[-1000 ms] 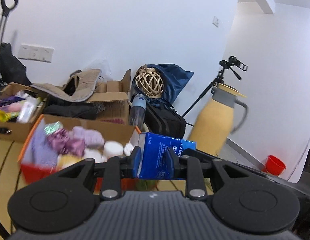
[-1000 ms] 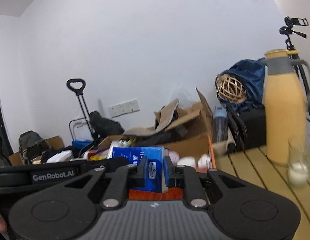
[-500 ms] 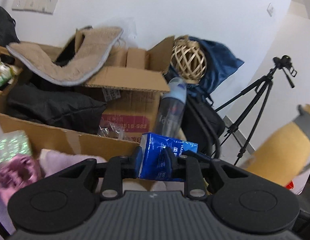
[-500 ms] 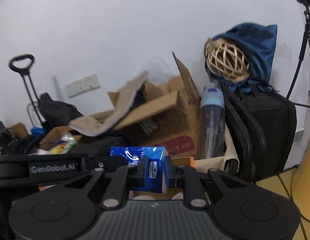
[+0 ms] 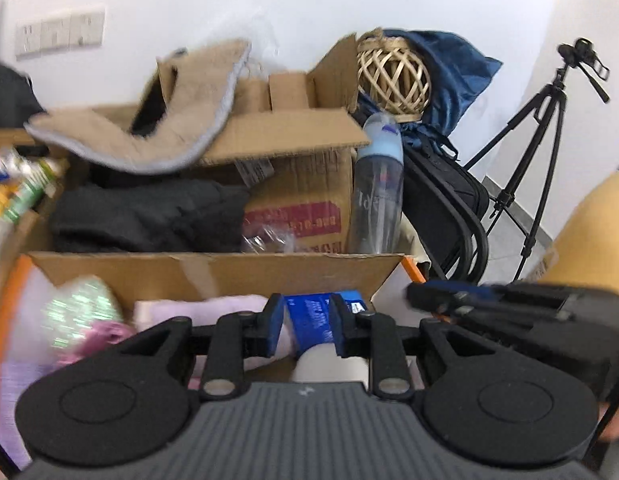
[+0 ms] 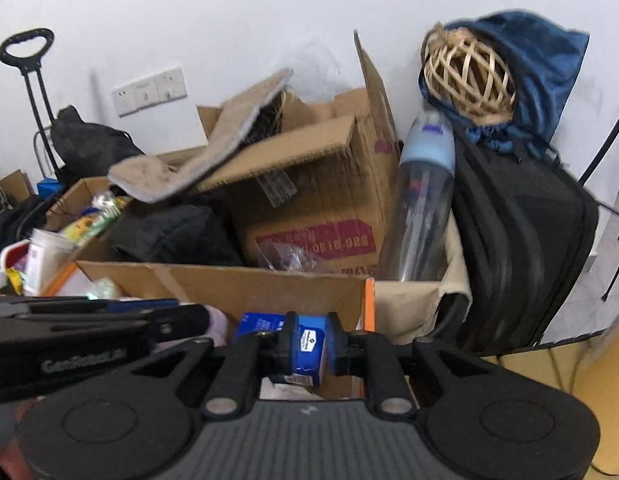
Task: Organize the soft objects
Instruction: 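Carry the blue box into the cardboard box and release it, then return both tools to the table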
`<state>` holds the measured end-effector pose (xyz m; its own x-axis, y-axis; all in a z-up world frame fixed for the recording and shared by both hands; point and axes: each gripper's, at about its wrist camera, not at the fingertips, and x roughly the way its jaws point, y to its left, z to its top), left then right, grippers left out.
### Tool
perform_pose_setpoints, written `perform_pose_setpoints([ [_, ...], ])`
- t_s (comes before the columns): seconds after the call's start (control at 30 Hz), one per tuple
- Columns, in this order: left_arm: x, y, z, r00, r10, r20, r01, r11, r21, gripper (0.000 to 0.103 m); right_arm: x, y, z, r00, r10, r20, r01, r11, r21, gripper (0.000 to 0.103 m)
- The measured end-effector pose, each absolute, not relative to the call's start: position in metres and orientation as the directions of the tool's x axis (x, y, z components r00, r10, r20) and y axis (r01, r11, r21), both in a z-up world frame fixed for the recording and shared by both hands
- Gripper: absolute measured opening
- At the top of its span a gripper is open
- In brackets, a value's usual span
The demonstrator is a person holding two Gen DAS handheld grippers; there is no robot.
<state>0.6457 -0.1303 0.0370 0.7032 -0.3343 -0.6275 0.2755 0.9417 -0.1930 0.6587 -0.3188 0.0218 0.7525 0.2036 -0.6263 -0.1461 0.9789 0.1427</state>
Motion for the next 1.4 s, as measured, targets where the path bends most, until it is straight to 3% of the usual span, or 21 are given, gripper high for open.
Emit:
perform_pose_setpoints([
  [0.27,0.556,-0.081,0.104,0.771,-0.274,-0.574,0.268,0.958,-0.098,0.049,0.584,-0.321,0.094,0.78,0.157,-0.606,-0.153,0.987,0.059,0.023],
  [0.4,0.493,-0.052,0.126,0.805,-0.252,-0.538,0.258,0.964,-0.065,0.072,0.53,-0.322,0.12,0.807,0.14,-0.574,-0.143,0.989,0.039,0.05],
  [0.47,0.462,-0.041,0.13,0.828,-0.221,-0.515,0.24,0.97,-0.03,0.074,0.497,-0.321,0.129,0.828,0.14,-0.543,-0.147,0.989,0.032,0.055],
  [0.53,0.427,-0.03,0.131,0.852,-0.202,-0.483,0.222,0.975,-0.014,0.087,0.464,-0.318,0.133,0.848,0.137,-0.512,-0.144,0.989,0.027,0.063],
  [0.63,0.374,-0.013,0.123,0.883,-0.163,-0.441,0.18,0.984,-0.003,0.091,0.405,-0.311,0.132,0.888,0.139,-0.438,-0.149,0.989,0.012,0.078],
  [0.73,0.312,0.001,0.11,0.923,-0.129,-0.363,0.147,0.989,0.022,0.101,0.342,-0.303,0.12,0.924,0.123,-0.362,-0.14,0.99,-0.019,0.079],
  [0.83,0.244,0.011,0.097,0.967,-0.058,-0.25,0.075,0.995,0.059,0.103,0.279,-0.295,0.102,0.937,0.138,-0.32,-0.157,0.987,-0.034,0.083],
  [1.0,0.145,0.017,0.075,0.986,-0.025,-0.163,0.039,0.996,0.085,0.103,0.179,-0.284,0.078,0.941,0.195,-0.275,-0.196,0.98,0.022,0.088],
  [1.13,0.092,0.024,0.048,0.977,-0.019,-0.212,0.029,0.999,0.043,0.103,0.109,-0.269,0.058,0.943,0.223,-0.247,-0.228,0.974,0.01,0.091],
  [1.3,0.075,0.026,0.028,0.957,-0.027,-0.288,0.038,0.999,0.033,0.103,0.064,-0.263,0.038,0.928,0.252,-0.274,-0.232,0.967,0.103,0.094],
  [1.4,0.075,0.026,0.027,0.961,-0.021,-0.277,0.031,0.999,0.033,0.103,0.062,-0.257,0.033,0.919,0.265,-0.293,-0.25,0.964,0.087,0.094],
])
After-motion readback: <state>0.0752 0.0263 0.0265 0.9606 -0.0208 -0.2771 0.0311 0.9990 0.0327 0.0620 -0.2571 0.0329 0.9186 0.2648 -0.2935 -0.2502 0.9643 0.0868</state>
